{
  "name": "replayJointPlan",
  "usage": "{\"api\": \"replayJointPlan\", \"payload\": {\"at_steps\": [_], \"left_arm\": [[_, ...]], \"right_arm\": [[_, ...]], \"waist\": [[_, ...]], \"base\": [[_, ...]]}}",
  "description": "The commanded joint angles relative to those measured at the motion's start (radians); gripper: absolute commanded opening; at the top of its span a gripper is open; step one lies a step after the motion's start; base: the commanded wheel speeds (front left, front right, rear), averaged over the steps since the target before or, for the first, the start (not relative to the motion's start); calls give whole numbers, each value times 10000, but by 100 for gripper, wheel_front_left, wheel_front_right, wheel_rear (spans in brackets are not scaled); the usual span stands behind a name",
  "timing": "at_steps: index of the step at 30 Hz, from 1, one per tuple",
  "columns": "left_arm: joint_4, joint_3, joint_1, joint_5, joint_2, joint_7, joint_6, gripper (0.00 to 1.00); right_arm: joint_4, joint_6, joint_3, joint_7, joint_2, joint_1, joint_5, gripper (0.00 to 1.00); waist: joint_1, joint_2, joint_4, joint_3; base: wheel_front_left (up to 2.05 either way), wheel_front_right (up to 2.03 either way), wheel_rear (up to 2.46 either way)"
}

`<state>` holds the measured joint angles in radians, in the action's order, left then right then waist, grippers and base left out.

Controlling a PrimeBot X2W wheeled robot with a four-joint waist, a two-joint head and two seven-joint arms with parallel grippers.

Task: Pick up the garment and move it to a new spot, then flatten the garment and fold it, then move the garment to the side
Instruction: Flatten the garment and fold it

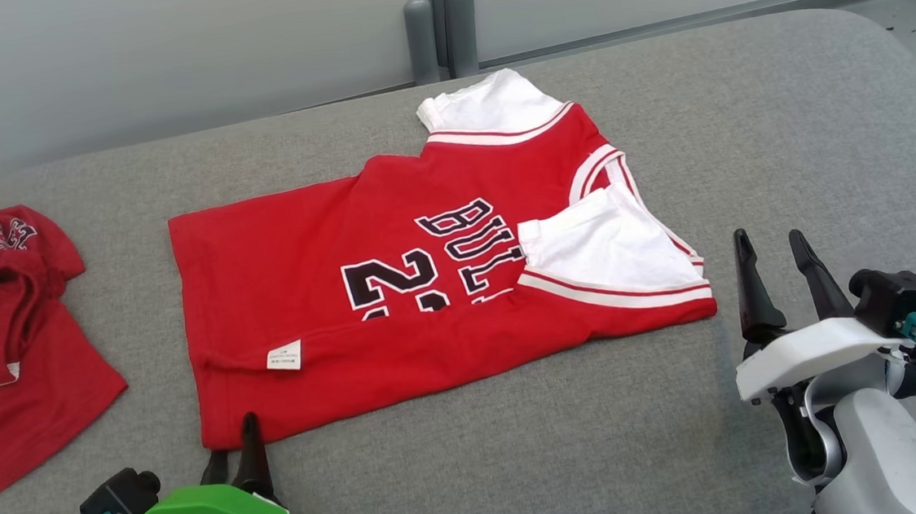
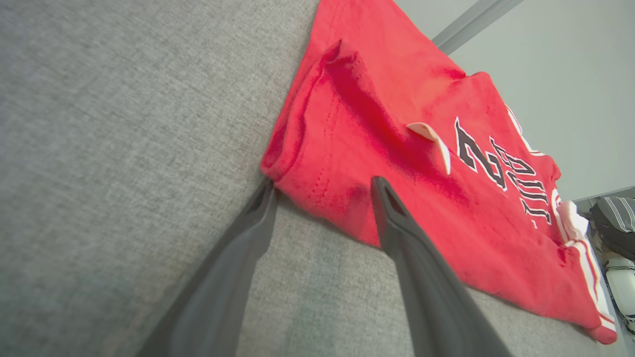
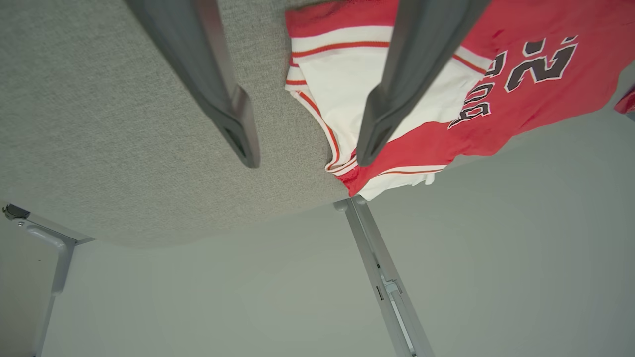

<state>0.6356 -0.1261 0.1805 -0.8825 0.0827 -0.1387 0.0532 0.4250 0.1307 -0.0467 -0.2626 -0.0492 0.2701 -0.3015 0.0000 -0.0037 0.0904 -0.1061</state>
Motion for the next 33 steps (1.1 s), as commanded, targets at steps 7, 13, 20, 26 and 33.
{"api": "replayJointPlan", "payload": {"at_steps": [7, 13, 20, 26, 33], "left_arm": [[338, 98, 371, -223, -64, -483, 249, 0], [230, 82, 288, -26, -82, -864, 316, 0], [-249, -77, -151, 188, -57, -974, 236, 0], [-578, -208, -346, 303, -46, -871, 18, 0], [-665, -316, -217, 365, -83, -861, -122, 0]], "right_arm": [[24, 1, -33, 116, -27, -338, -79, 100], [466, 1, -124, 250, -25, -575, -34, 100], [1536, 1, 78, 546, -28, -330, -468, 100], [2805, 1, 370, 663, -29, 357, -1157, 100], [4431, 1, 677, 729, -35, 1362, -1459, 100]], "waist": [[0, 37, 131, 83], [0, 37, -27, 164], [0, 37, -304, 149], [0, 37, -516, 86], [0, 37, -691, -6]], "base": [[0, 0, 0], [0, 0, 0], [0, 0, 0], [0, 0, 0], [0, 0, 0]]}}
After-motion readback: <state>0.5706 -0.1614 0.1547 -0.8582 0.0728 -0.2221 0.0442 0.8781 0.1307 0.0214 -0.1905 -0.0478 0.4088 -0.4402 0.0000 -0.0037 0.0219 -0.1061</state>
